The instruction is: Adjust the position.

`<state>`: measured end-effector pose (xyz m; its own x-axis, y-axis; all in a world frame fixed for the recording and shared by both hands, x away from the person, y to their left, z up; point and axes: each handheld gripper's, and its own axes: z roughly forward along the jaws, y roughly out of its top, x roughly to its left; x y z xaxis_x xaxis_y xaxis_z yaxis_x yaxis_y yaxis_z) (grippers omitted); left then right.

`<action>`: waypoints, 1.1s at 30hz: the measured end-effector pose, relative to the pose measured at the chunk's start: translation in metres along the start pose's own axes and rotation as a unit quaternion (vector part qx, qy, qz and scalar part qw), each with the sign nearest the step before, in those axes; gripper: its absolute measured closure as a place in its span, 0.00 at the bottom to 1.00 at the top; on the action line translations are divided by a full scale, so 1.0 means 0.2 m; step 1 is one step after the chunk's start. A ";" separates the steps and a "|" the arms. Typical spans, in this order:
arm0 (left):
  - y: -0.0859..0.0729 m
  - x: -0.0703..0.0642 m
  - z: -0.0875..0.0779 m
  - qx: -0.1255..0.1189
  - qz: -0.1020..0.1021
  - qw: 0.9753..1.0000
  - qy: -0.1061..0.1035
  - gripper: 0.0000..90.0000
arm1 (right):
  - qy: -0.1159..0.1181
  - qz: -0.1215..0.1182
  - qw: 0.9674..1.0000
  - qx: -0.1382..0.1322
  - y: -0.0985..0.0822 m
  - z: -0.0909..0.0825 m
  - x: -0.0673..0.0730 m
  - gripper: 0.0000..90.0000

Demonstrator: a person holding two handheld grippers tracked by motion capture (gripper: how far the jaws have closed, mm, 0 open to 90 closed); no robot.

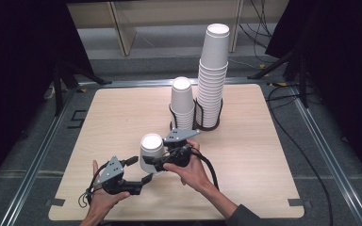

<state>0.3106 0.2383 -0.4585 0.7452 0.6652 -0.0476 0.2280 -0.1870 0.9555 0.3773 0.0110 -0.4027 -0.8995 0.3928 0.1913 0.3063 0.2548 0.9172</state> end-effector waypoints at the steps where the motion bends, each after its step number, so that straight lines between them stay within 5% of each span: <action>1: 0.00 0.00 0.00 0.000 0.002 1.000 0.000 0.16 | 0.000 0.000 1.000 0.000 0.00 0.00 0.00 0.25; 12: 0.00 -0.01 0.04 0.010 -0.008 1.000 0.004 0.01 | 0.009 0.001 1.000 0.004 -0.01 0.04 0.06 0.25; 23: 0.00 0.00 0.05 -0.016 -0.020 1.000 -0.006 0.04 | 0.027 0.007 1.000 -0.008 -0.01 0.06 0.09 0.25; 26: 0.00 0.00 0.04 -0.007 -0.011 1.000 -0.005 0.09 | 0.039 0.034 0.999 0.004 -0.02 0.05 0.09 0.22; 33: 0.00 -0.01 0.04 0.008 0.024 1.000 0.000 0.14 | 0.049 0.010 0.998 0.025 0.04 -0.01 0.06 0.17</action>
<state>0.3152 0.2313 -0.4602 0.7555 0.6551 -0.0018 0.2014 -0.2297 0.9522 0.3680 0.0163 -0.3933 -0.9181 0.3111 0.2455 0.3383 0.2927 0.8943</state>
